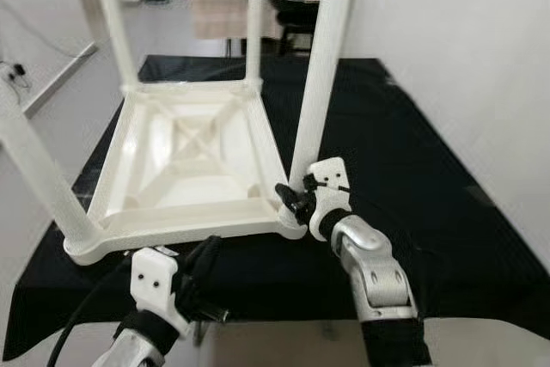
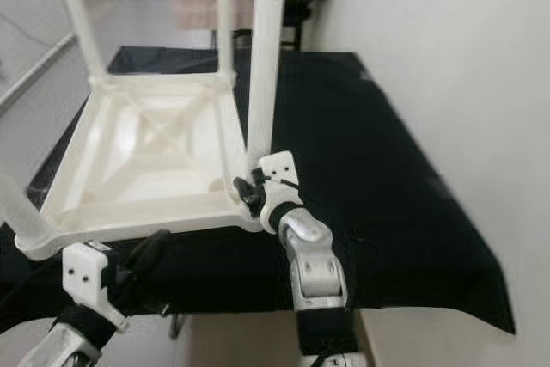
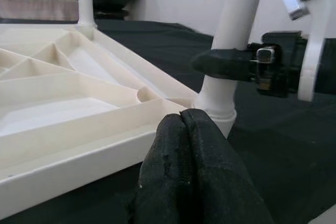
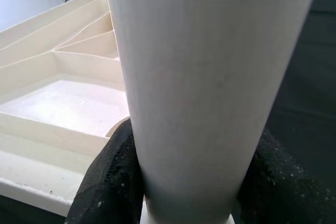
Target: Building children table
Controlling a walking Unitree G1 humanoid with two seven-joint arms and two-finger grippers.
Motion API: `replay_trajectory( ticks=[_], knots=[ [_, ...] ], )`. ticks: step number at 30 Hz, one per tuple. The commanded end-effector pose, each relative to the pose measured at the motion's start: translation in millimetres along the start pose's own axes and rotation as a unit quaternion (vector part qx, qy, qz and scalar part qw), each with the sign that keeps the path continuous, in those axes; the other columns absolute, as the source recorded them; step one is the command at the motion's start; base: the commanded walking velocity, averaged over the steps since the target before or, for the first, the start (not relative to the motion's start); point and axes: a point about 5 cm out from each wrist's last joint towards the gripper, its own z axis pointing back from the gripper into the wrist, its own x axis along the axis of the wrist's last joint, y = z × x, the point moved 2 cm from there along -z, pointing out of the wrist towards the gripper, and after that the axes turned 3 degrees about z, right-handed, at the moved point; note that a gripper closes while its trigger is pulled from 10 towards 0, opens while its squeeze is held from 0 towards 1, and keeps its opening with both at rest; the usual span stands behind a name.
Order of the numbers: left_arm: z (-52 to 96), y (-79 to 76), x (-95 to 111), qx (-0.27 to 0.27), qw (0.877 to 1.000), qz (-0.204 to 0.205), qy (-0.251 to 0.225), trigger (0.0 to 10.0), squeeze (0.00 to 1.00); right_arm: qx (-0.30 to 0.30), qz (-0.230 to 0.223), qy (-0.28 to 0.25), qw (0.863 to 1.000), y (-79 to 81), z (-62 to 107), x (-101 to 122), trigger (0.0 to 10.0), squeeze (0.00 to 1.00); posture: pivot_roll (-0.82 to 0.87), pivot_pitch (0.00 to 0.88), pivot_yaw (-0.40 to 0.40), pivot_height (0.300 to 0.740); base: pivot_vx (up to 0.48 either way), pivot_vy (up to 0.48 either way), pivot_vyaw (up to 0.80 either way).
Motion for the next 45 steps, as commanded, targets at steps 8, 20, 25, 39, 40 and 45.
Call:
replay_trajectory(
  ticks=[8,20,25,39,40,45],
  knots=[
    [-1.7,-1.0,-2.5,-0.007,1.0,0.002,0.006,10.0,0.0,0.279,0.031,-0.067,0.957,39.4,0.8,29.9,10.0,1.0,0.13,0.056,-0.073,0.74,0.0,0.0,0.0],
    [-7.1,-1.6,-5.9,-0.008,1.0,0.005,0.006,10.0,0.0,0.402,0.075,-0.047,0.911,9.0,-21.0,45.8,10.0,0.0,0.14,0.03,-0.092,0.74,0.0,0.0,0.0],
    [-7.6,-2.6,-6.7,-0.009,1.0,0.005,0.006,10.0,0.0,0.451,0.071,-0.026,0.889,4.8,-19.6,46.9,0.0,0.0,0.15,0.027,-0.093,0.74,0.0,0.0,0.0],
    [-5.2,-6.0,-5.2,-0.011,1.0,0.009,0.004,10.0,0.0,0.317,0.061,-0.004,0.946,-21.7,-6.4,17.3,0.0,0.0,0.12,0.049,-0.097,0.74,0.0,0.0,0.0],
    [-5.2,-6.0,-5.2,-0.011,1.0,0.009,0.004,10.0,0.0,0.317,0.061,-0.004,0.946,-21.7,-6.4,17.3,0.0,0.0,0.12,0.049,-0.097,0.74,0.0,0.0,0.0],
    [-3.0,-4.2,-3.1,-0.011,1.0,0.009,0.003,10.0,0.0,0.017,-0.007,0.029,0.999,-17.6,-1.0,-7.8,0.0,0.0,0.12,0.06,-0.091,0.74,0.0,0.0,0.0]
  ],
)
